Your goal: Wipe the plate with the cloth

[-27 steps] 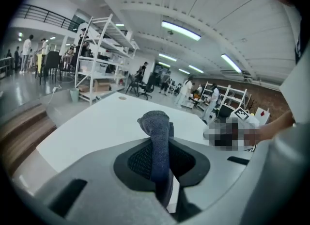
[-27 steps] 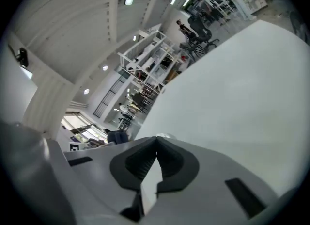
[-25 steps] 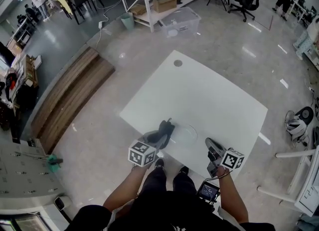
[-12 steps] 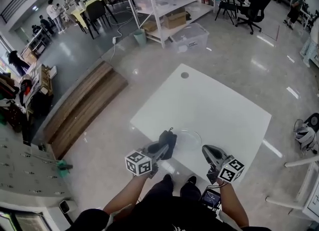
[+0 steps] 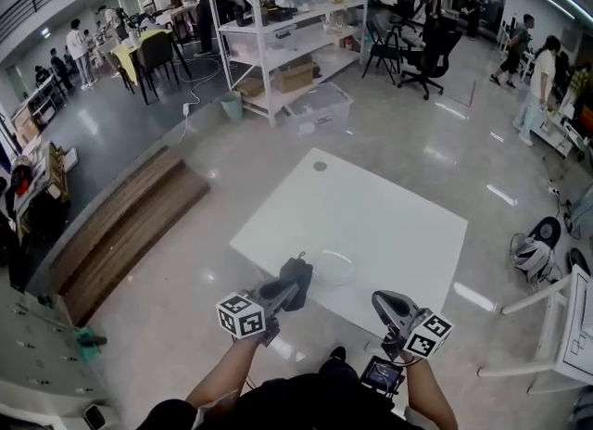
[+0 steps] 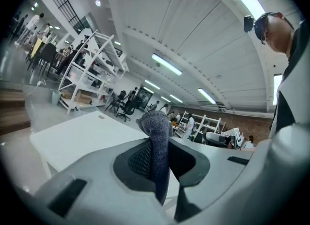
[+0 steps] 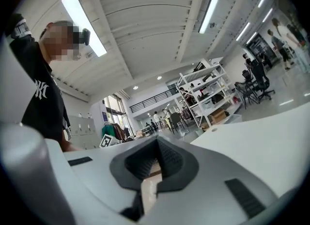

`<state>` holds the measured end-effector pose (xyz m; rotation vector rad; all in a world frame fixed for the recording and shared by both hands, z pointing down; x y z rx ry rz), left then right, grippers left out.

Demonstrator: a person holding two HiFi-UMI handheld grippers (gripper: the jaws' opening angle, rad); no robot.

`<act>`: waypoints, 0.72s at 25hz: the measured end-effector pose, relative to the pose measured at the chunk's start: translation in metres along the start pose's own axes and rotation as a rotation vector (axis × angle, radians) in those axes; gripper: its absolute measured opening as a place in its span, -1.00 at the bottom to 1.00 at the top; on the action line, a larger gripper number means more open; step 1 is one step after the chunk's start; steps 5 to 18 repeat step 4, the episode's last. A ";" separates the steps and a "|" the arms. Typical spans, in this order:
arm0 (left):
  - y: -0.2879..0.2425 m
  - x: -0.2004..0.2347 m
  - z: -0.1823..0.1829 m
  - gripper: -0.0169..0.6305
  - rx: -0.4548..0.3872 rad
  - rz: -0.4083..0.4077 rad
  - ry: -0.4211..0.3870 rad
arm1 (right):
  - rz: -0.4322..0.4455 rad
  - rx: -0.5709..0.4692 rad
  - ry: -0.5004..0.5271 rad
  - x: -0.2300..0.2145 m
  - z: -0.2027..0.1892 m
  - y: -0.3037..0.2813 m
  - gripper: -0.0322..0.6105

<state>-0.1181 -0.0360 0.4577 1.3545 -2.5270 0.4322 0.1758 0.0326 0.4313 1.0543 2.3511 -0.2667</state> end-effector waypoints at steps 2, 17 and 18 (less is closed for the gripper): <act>0.032 -0.016 -0.005 -0.79 0.005 -0.043 -0.010 | -0.013 -0.002 0.004 0.036 -0.019 0.005 -0.89; 0.069 -0.032 -0.010 -0.79 0.021 -0.084 -0.026 | -0.023 -0.008 0.004 0.076 -0.039 0.007 -0.89; 0.069 -0.032 -0.010 -0.79 0.021 -0.084 -0.026 | -0.023 -0.008 0.004 0.076 -0.039 0.007 -0.89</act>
Point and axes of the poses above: the fingertips, and each gripper's own axes: y backward along the fingers, x to its left, z out of its top, the point moved 7 cm from there along y, backward along the fingers, and after that the axes turned 7 degrees about -y, right-handed, at the moved point
